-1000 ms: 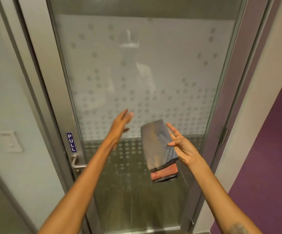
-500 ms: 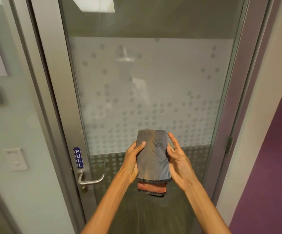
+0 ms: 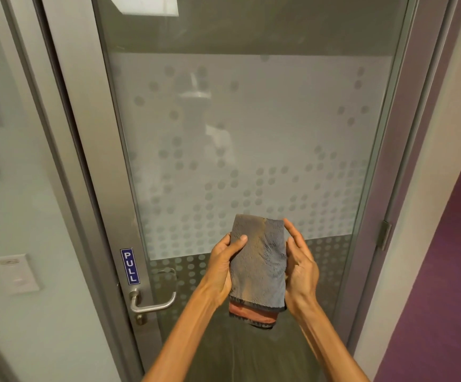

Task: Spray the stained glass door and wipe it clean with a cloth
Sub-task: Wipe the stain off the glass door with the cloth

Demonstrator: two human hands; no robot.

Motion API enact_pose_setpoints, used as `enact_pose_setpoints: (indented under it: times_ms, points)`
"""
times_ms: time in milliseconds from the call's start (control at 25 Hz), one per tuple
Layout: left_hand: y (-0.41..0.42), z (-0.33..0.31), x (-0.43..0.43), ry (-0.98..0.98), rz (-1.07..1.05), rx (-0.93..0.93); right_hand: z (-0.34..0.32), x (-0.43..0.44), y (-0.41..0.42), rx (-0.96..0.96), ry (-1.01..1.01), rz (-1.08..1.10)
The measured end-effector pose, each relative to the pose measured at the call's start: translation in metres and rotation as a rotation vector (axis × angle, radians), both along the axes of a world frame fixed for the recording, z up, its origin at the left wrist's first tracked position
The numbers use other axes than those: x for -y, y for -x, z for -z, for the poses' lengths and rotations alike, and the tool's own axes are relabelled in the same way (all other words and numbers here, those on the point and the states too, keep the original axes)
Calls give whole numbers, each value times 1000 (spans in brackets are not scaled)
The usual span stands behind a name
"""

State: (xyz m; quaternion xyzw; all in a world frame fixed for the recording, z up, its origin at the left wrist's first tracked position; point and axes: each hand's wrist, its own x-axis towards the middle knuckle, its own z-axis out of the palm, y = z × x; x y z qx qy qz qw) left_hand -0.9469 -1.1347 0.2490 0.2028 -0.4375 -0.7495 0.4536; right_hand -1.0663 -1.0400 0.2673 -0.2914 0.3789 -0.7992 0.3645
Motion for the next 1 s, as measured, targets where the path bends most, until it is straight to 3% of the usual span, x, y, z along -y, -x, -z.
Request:
enact_pose_setpoints:
  times_ms: [120,440,680,840,1000]
  points:
    - [6,1,6,6,18,-7,1,7,5,-77,-5,72]
    - [39,-5,13,18,-41,-43,-6,18,34,-244,-7,-43]
    - [78,-24,-3,172,-126,13,-26,13,83,-337,-17,-68]
    - [102,-32,-16,296,-183,111,-38,4,119,-407,-41,-159]
    - [119,-37,-25,287,-145,132,-39,-5,149,-451,-68,-326]
